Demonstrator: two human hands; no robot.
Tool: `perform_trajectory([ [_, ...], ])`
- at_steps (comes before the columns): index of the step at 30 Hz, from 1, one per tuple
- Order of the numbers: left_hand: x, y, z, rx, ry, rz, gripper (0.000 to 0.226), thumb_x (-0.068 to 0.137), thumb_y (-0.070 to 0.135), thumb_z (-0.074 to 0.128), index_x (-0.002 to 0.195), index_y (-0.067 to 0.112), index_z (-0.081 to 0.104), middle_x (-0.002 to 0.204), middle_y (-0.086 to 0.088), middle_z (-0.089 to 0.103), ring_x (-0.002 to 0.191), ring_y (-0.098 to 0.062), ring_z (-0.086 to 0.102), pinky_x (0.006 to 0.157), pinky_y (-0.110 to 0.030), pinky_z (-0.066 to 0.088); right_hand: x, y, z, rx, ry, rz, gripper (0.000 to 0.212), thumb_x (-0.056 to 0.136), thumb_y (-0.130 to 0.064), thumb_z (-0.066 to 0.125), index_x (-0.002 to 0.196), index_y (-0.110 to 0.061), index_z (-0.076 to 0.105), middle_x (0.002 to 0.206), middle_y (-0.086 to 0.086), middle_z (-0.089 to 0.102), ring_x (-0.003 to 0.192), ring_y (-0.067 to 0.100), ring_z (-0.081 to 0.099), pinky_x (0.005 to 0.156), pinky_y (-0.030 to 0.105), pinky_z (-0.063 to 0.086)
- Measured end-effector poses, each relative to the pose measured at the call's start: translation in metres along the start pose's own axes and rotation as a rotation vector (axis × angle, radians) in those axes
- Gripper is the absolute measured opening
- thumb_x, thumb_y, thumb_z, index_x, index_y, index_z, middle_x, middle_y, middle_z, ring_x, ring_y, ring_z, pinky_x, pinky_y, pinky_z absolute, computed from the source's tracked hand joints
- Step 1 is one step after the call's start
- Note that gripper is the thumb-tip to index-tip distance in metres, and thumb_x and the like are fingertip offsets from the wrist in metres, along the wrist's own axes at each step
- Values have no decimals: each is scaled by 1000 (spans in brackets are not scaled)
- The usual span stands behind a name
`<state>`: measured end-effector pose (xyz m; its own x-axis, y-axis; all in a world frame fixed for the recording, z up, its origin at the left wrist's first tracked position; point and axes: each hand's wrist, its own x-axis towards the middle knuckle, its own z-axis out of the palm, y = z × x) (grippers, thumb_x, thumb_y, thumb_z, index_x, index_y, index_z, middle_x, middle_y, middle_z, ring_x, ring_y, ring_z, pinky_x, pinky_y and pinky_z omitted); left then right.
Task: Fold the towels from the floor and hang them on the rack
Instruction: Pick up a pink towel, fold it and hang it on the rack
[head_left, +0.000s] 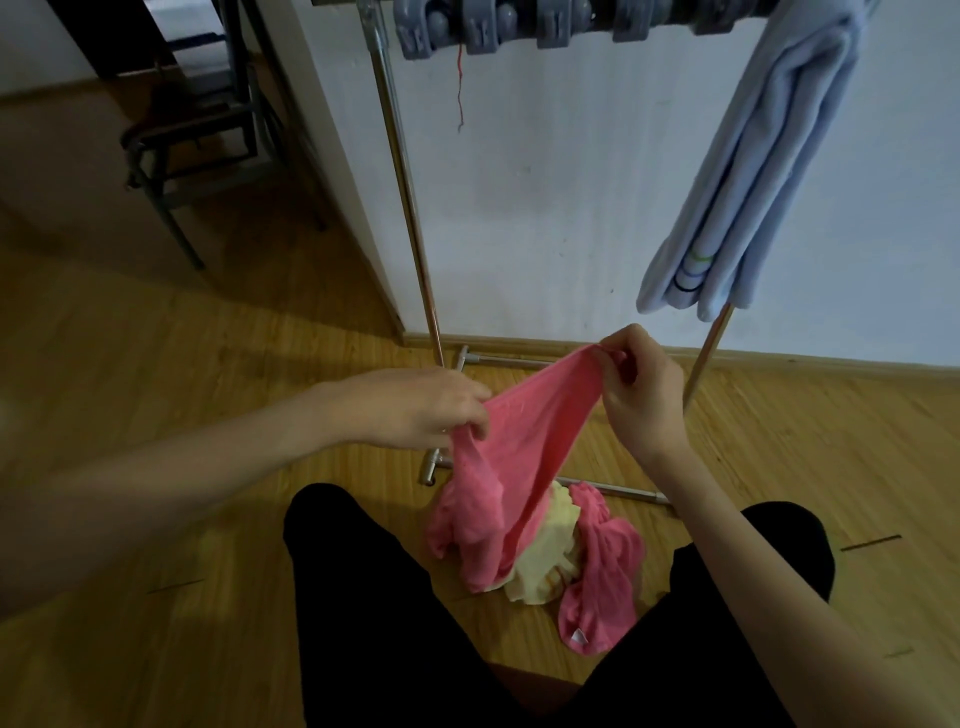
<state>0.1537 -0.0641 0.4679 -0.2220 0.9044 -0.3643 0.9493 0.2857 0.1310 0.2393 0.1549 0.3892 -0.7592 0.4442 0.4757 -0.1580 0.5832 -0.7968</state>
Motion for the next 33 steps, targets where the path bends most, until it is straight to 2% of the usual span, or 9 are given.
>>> perform_trajectory([
  [4, 6, 1, -16, 34, 101, 80, 16, 85, 14, 67, 101, 11, 71, 96, 0, 65, 89, -10, 59, 73, -8, 37, -2, 7, -4, 23, -97, -57, 15, 89, 8, 46, 86, -6, 43, 65, -3, 43, 56, 9, 40, 52, 23, 30],
  [6, 7, -3, -24, -79, 236, 144, 9, 78, 11, 73, 88, 10, 75, 86, -1, 67, 79, -11, 62, 72, -8, 42, -4, 12, -9, 14, -190, -141, 22, 82, 17, 43, 82, -5, 46, 71, -2, 49, 62, 4, 43, 56, 21, 31],
  [8, 5, -7, -31, -239, 320, 116, 8, 76, 9, 76, 84, 12, 76, 83, 0, 67, 75, -11, 64, 70, -26, 53, -6, 13, -13, 60, -306, -160, 31, 73, 22, 43, 75, -7, 54, 77, 1, 55, 66, 6, 49, 59, 21, 35],
  [11, 4, -11, -37, -428, 388, 61, 10, 76, 8, 76, 85, 12, 78, 82, -5, 67, 77, -18, 64, 68, -40, 54, -12, 10, -15, 158, -508, -109, 43, 61, 20, 43, 67, -16, 67, 82, 4, 60, 71, 15, 57, 61, 23, 40],
  [14, 5, -11, -40, -602, 396, 38, 12, 75, 3, 75, 86, 6, 77, 82, -10, 66, 79, -22, 64, 70, -33, 55, -18, 6, -10, 199, -626, -68, 48, 65, 20, 45, 77, -15, 76, 86, 4, 63, 75, 19, 60, 63, 23, 43],
  [17, 6, -11, -40, -672, 371, 43, 13, 74, -2, 74, 87, 2, 76, 82, -10, 67, 79, -19, 64, 71, -22, 53, -22, 5, -1, 167, -588, -59, 44, 76, 18, 49, 92, -14, 76, 87, -6, 60, 70, 9, 54, 61, 17, 38],
  [23, 6, -10, -39, -726, 332, 67, 14, 75, -4, 73, 89, -1, 75, 86, -11, 69, 83, -16, 67, 74, -23, 54, -26, -2, 11, 258, -622, -59, 48, 81, 18, 46, 103, -18, 70, 92, -1, 58, 82, 19, 58, 70, 27, 47],
  [28, 5, -9, -42, -732, 315, 69, 16, 75, -3, 73, 90, 2, 75, 87, -12, 68, 83, -16, 66, 75, -23, 54, -24, -18, 11, 492, -692, 50, 38, 81, 28, 37, 98, 2, 59, 73, -17, 58, 59, -1, 50, 56, 9, 37],
  [33, 4, -9, -41, -734, 324, 19, 14, 76, -2, 73, 89, 2, 76, 86, -11, 68, 83, -18, 66, 75, -28, 56, -20, -22, 12, 355, -877, 93, 27, 76, 8, 48, 74, -11, 67, 85, 3, 55, 74, -1, 48, 67, 11, 38],
])
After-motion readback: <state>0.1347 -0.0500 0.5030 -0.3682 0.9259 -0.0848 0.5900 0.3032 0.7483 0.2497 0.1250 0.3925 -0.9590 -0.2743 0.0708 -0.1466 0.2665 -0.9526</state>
